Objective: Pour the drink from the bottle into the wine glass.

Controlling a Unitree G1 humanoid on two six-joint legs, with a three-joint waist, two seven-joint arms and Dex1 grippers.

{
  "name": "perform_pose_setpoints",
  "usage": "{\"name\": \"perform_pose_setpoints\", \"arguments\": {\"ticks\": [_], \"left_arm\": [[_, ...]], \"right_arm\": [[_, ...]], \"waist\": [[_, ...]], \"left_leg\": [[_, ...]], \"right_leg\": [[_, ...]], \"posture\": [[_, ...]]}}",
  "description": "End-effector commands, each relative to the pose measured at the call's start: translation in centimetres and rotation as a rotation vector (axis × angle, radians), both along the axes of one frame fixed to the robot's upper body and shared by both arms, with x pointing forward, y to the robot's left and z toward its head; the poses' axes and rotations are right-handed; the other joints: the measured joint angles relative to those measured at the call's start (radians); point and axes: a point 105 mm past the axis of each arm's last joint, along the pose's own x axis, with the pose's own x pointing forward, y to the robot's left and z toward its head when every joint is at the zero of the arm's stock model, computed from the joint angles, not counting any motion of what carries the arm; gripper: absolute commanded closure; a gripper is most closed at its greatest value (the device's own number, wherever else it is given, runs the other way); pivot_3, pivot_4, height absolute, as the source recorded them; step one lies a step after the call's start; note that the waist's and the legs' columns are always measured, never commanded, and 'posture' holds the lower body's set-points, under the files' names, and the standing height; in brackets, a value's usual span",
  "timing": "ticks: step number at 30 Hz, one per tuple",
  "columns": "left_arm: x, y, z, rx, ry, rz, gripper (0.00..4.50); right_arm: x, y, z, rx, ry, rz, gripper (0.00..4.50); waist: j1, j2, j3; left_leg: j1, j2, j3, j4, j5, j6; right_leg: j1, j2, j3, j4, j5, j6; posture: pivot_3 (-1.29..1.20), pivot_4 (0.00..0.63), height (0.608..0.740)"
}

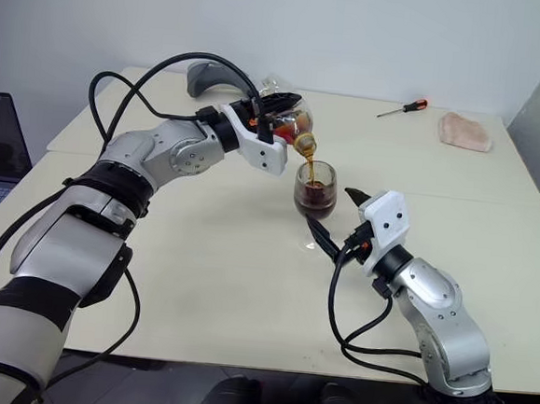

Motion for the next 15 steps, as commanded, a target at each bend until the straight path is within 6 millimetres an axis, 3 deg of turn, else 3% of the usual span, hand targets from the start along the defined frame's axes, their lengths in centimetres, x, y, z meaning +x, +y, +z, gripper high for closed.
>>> {"name": "perform_pose_setpoints", "arguments": {"ticks": [1,9,15], "left_arm": [[-0.3,-0.4,2.2,-0.031,-0.054,-0.016,3.60],[-0.3,-0.8,1.7,-0.091,0.032,-0.032,3.60],[-0.3,-1.2,1.1,-0.228,0.193,-0.049,3.60]], "right_arm": [[-0.8,0.4,0.9,0.009,-0.039,0.036,0.00],[-1.0,0.8,0.9,0.011,-0.042,0.058,0.00],[-1.1,1.0,0.8,0.012,-0.039,0.079,0.00]], "waist": [[0.000,0.000,0.000],[0.000,0.000,0.000],[-0.001,0.000,0.000]], "left_leg": [[0.000,0.000,0.000,0.000,0.000,0.000],[0.000,0.000,0.000,0.000,0.000,0.000],[0.000,0.000,0.000,0.001,0.000,0.000]], "right_leg": [[0.000,0.000,0.000,0.000,0.000,0.000],[0.000,0.000,0.000,0.000,0.000,0.000],[0.000,0.000,0.000,0.001,0.000,0.000]], "posture": [[0.00,0.150,0.740],[0.00,0.150,0.740],[0.00,0.150,0.740]]}}
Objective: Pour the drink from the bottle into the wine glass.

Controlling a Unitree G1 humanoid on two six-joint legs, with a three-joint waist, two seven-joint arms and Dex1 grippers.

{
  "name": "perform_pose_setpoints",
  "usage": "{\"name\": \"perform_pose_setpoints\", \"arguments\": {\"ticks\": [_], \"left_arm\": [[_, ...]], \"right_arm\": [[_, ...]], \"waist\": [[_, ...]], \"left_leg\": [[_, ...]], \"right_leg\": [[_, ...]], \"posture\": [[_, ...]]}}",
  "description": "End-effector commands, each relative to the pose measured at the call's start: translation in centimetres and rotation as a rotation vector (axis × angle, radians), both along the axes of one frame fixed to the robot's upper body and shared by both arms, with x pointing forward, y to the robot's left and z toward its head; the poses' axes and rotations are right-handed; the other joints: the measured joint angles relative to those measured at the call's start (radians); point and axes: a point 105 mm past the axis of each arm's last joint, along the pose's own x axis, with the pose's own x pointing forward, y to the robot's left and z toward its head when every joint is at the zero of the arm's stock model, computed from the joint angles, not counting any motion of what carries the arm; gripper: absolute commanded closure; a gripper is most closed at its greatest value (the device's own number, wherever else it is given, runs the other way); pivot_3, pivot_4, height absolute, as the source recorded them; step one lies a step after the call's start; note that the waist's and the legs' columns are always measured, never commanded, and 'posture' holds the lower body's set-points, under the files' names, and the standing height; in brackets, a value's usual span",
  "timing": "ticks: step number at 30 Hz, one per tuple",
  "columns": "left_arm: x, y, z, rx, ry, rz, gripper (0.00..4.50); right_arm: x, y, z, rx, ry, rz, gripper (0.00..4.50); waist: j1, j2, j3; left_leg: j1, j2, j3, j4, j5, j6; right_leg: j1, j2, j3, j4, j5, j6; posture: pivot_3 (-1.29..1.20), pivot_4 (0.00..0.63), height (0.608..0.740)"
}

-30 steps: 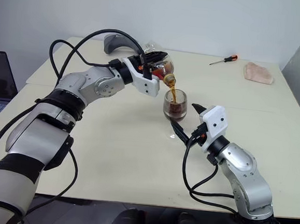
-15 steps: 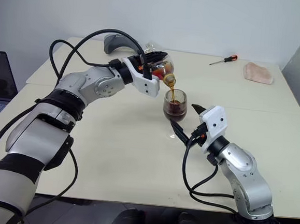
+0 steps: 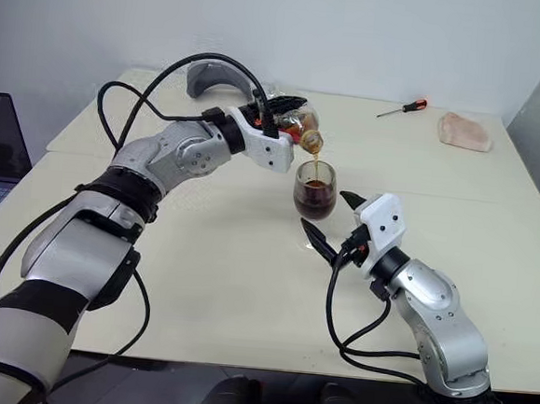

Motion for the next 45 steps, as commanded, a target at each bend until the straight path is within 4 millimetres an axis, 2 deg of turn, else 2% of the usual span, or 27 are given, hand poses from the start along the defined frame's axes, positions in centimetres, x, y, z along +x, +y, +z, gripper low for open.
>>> {"name": "perform_pose_setpoints", "arguments": {"ticks": [1,5,9,11,13,16,18,22,24,28,33,42,44,45], "left_arm": [[-0.3,-0.2,1.6,-0.127,0.052,-0.017,3.60],[0.1,1.0,1.2,-0.321,0.221,0.014,3.60],[0.4,3.5,1.0,-0.578,0.396,0.075,3.60],[0.3,7.1,-1.1,-0.772,0.529,0.150,3.62],[-0.2,9.8,-2.9,-0.902,0.619,0.205,3.62],[-1.4,13.0,-5.0,-1.026,0.678,0.281,3.63],[-1.9,13.8,-5.6,-1.071,0.695,0.310,3.63],[-2.4,17.7,-9.0,-1.185,0.699,0.449,3.63],[-2.4,18.2,-9.8,-1.197,0.696,0.468,3.63],[-2.3,18.3,-10.0,-1.233,0.694,0.452,3.63],[-1.7,19.0,-11.9,-1.320,0.751,0.450,3.63],[-2.6,18.8,-12.5,-1.319,0.758,0.382,0.64],[-3.0,18.9,-12.3,-1.312,0.745,0.385,0.04],[-3.7,19.1,-12.1,-1.307,0.729,0.392,0.04]], "right_arm": [[-0.9,0.5,1.1,0.019,-0.048,0.047,0.00],[-1.2,0.6,1.1,0.020,-0.048,0.071,0.00],[-1.8,0.7,1.4,0.028,-0.045,0.107,0.00],[-2.9,1.2,1.5,0.018,-0.014,0.203,0.00],[-3.8,1.6,1.6,0.005,0.008,0.271,0.00],[-4.5,1.9,1.6,-0.034,0.030,0.339,0.00],[-4.6,1.9,1.5,-0.049,0.038,0.360,0.00],[-4.3,2.3,1.8,-0.083,0.034,0.386,0.00],[-4.2,2.4,1.9,-0.094,0.032,0.399,0.00],[-4.0,2.3,2.0,-0.111,0.028,0.411,0.00],[-3.8,2.4,1.3,-0.141,0.039,0.437,0.00],[-4.3,2.4,0.7,-0.157,0.048,0.455,0.00],[-4.4,2.3,0.7,-0.156,0.051,0.456,0.00],[-4.5,2.2,0.7,-0.154,0.056,0.451,0.00]], "waist": [[0.000,0.000,0.000],[-0.002,0.000,0.000],[-0.005,0.000,0.000],[-0.007,0.001,0.000],[-0.018,0.002,-0.001],[-0.026,0.002,-0.001],[-0.023,0.002,-0.001],[-0.006,0.001,-0.001],[-0.001,0.000,-0.002],[0.005,0.000,-0.002],[0.002,0.000,-0.002],[0.001,0.000,-0.002],[0.001,0.000,-0.002],[0.001,0.000,-0.002]], "left_leg": [[0.000,0.000,0.000,0.001,0.000,0.000],[0.000,0.001,0.000,0.003,0.000,0.000],[-0.001,0.002,-0.001,0.007,0.000,0.000],[-0.002,0.002,-0.002,0.008,0.000,0.000],[-0.002,0.003,-0.002,0.009,0.000,0.000],[-0.001,0.003,-0.004,0.009,0.000,0.000],[-0.001,0.003,-0.005,0.009,-0.002,0.002],[-0.002,0.001,-0.006,0.010,-0.003,0.004],[-0.001,0.001,-0.005,0.010,-0.003,0.005],[-0.002,0.001,-0.006,0.010,-0.003,0.005],[-0.002,0.001,-0.005,0.010,-0.003,0.005],[-0.002,0.001,-0.005,0.010,-0.003,0.005],[-0.002,0.001,-0.005,0.010,-0.003,0.005],[-0.002,0.001,-0.005,0.010,-0.003,0.005]], "right_leg": [[0.000,0.000,0.000,0.000,0.000,0.000],[0.000,0.000,0.000,0.001,0.000,0.000],[0.000,0.001,0.000,0.002,0.000,0.000],[0.000,0.001,-0.001,0.002,0.000,0.000],[0.001,0.001,0.001,0.002,0.000,0.000],[0.002,0.002,-0.001,0.003,0.000,0.000],[0.002,0.002,-0.001,0.003,0.000,0.000],[0.003,0.000,-0.002,0.002,0.000,0.000],[0.003,0.000,-0.002,0.002,0.000,0.000],[0.003,-0.001,-0.002,0.002,0.000,0.000],[0.003,-0.001,-0.002,0.002,0.000,0.000],[0.003,-0.001,-0.002,0.002,0.000,0.000],[0.003,-0.001,-0.002,0.002,0.000,0.000],[0.003,-0.001,-0.002,0.002,0.000,0.000]], "posture": [[0.00,0.150,0.740],[0.00,0.150,0.740],[0.00,0.150,0.740],[0.00,0.150,0.740],[0.00,0.150,0.740],[0.00,0.150,0.740],[0.00,0.150,0.740],[0.00,0.150,0.740],[0.00,0.150,0.740],[0.00,0.150,0.740],[0.00,0.150,0.740],[0.00,0.150,0.740],[0.00,0.150,0.740],[0.00,0.150,0.740]]}}
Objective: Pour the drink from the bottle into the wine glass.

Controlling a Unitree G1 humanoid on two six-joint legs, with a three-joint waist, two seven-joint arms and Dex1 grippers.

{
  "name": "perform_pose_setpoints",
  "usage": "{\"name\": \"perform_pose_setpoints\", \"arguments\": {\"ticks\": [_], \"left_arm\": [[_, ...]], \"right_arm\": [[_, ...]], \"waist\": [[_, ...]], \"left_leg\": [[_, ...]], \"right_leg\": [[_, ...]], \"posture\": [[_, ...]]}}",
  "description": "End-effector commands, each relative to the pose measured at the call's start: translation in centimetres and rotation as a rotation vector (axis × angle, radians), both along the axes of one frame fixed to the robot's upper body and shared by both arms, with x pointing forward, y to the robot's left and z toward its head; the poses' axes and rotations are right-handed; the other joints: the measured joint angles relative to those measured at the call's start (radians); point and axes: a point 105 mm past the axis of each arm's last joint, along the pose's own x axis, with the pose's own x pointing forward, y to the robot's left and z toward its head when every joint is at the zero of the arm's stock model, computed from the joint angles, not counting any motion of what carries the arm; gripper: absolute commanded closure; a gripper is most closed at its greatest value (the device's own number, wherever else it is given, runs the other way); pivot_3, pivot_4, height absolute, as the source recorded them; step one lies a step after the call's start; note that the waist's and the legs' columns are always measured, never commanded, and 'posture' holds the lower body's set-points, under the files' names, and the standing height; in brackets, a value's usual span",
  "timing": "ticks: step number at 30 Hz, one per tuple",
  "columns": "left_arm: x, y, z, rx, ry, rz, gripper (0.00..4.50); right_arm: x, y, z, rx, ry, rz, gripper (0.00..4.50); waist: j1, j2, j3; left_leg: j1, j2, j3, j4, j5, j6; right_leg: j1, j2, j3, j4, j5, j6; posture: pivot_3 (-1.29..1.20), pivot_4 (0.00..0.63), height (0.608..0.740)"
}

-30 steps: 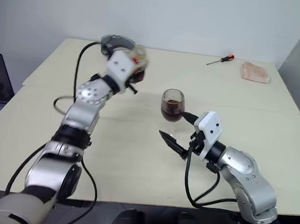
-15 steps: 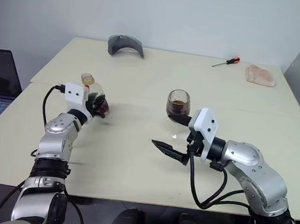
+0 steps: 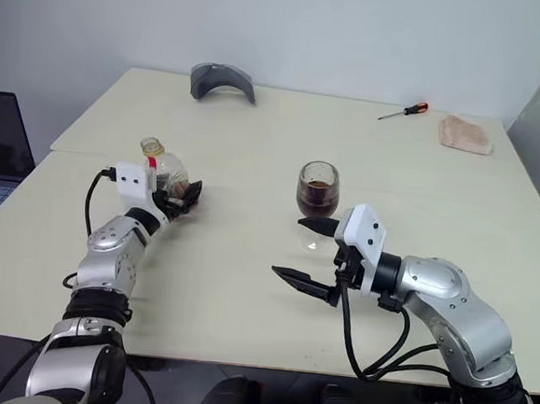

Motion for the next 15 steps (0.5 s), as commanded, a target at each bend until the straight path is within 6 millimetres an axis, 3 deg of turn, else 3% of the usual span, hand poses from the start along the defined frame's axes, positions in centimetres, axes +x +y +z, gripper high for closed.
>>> {"name": "perform_pose_setpoints", "arguments": {"ticks": [1,4,7,10,15], "left_arm": [[-1.7,0.6,2.6,0.032,-0.089,0.024,0.04],[-5.2,1.8,3.3,0.052,-0.086,0.106,0.04],[-8.5,2.2,3.4,0.025,-0.052,0.162,0.04],[-10.3,2.7,2.8,0.030,0.003,0.229,0.04],[-11.8,2.2,2.4,0.047,-0.032,0.239,0.04]], "right_arm": [[-0.7,-0.3,0.6,0.011,-0.030,-0.001,0.00],[-0.3,-2.0,-0.7,0.019,0.015,-0.105,0.00],[0.9,-4.5,-3.4,0.024,0.075,-0.273,0.00],[2.6,-6.8,-5.4,0.044,0.056,-0.451,0.00],[5.7,-8.9,-5.8,0.232,0.009,-0.719,0.00]], "waist": [[-0.001,0.000,0.000],[-0.005,0.000,0.000],[-0.004,-0.001,0.000],[0.000,-0.001,-0.001],[0.000,-0.001,-0.002]], "left_leg": [[0.000,0.000,0.000,0.000,0.000,0.000],[0.000,0.001,0.000,-0.001,0.000,0.000],[0.000,0.001,0.000,-0.001,-0.001,0.000],[0.004,0.001,0.000,-0.001,-0.001,0.000],[0.006,0.000,0.002,-0.003,-0.001,0.000]], "right_leg": [[0.000,0.000,0.000,0.000,0.000,0.000],[0.000,0.000,0.001,-0.001,0.000,0.000],[0.000,0.000,0.001,-0.001,0.000,0.000],[0.004,0.000,0.000,0.000,0.000,0.000],[0.005,0.000,0.002,-0.001,0.000,0.000]], "posture": [[0.00,0.150,0.740],[0.00,0.150,0.740],[0.00,0.150,0.740],[0.00,0.150,0.740],[0.00,0.150,0.740]]}}
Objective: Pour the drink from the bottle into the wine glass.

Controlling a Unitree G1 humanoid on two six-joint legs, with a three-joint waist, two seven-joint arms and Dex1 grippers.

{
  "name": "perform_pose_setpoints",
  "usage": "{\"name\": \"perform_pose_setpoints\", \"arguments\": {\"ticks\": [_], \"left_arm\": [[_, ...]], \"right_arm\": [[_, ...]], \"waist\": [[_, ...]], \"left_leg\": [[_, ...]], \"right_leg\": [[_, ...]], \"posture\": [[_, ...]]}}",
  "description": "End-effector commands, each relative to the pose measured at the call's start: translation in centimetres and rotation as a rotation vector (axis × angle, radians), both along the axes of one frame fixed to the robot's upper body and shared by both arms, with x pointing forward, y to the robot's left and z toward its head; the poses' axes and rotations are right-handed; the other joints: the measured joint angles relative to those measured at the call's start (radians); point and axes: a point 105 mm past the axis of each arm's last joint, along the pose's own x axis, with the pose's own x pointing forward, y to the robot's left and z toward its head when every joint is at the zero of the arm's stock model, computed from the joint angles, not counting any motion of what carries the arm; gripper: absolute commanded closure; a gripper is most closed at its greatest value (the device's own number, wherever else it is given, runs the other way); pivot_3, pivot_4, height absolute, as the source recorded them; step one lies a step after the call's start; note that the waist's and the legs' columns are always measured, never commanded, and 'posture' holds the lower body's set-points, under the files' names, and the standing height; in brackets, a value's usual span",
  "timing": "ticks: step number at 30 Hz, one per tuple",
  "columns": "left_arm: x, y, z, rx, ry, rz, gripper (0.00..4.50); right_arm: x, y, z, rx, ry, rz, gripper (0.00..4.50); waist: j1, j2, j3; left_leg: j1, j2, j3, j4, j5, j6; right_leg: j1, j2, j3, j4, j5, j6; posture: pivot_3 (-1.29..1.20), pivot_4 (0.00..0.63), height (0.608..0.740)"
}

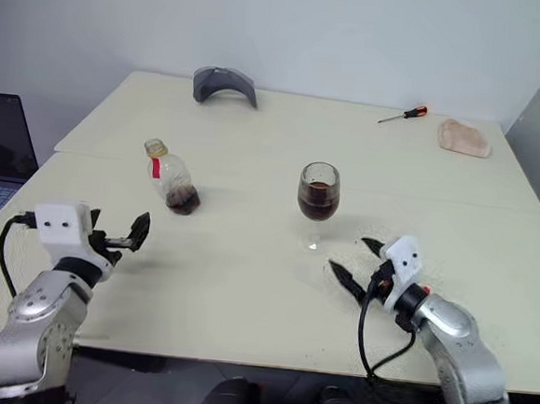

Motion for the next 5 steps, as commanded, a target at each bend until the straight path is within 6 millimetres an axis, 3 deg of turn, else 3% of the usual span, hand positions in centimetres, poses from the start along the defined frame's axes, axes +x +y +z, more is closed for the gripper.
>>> {"name": "perform_pose_setpoints", "arguments": {"ticks": [1,5], "left_arm": [[-0.49,-0.75,1.46,0.023,-0.076,-0.012,0.04],[-0.79,-0.97,1.28,0.019,-0.100,-0.014,0.04]], "right_arm": [[1.35,-1.10,1.76,0.050,-0.120,-0.111,0.00],[1.95,-0.62,2.41,0.080,-0.141,-0.092,0.00]], "waist": [[0.000,0.000,0.000],[0.000,0.000,0.000]], "left_leg": [[0.000,0.000,0.000,0.000,0.000,0.000],[0.000,0.000,0.001,0.000,0.000,0.000]], "right_leg": [[0.000,0.000,0.000,0.000,0.000,0.000],[0.000,0.000,0.001,0.000,0.000,0.000]], "posture": [[0.00,0.150,0.740],[0.00,0.150,0.740]]}}
